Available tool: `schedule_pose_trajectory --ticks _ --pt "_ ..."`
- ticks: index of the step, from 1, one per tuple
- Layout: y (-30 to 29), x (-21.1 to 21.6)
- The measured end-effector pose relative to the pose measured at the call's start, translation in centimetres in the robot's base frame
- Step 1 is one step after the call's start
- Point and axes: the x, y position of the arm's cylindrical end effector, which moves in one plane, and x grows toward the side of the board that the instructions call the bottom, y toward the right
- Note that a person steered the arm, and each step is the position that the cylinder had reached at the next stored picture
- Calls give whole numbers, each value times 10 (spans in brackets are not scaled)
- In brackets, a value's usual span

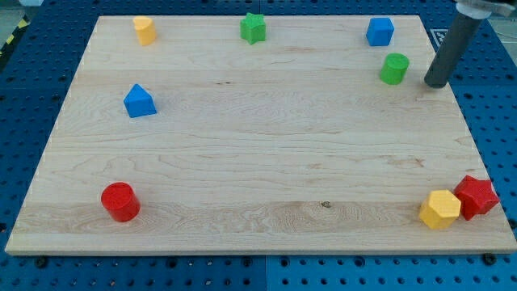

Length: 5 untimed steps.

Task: Move the blue cube diagonally to the top left of the green circle

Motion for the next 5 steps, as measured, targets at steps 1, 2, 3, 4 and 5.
schedule_pose_trajectory --ticks 1,2,3,4,5 --pt "0 -61" --pt "0 -88" --pt "0 -101" --pt "-22 -112" --pt "-55 -111"
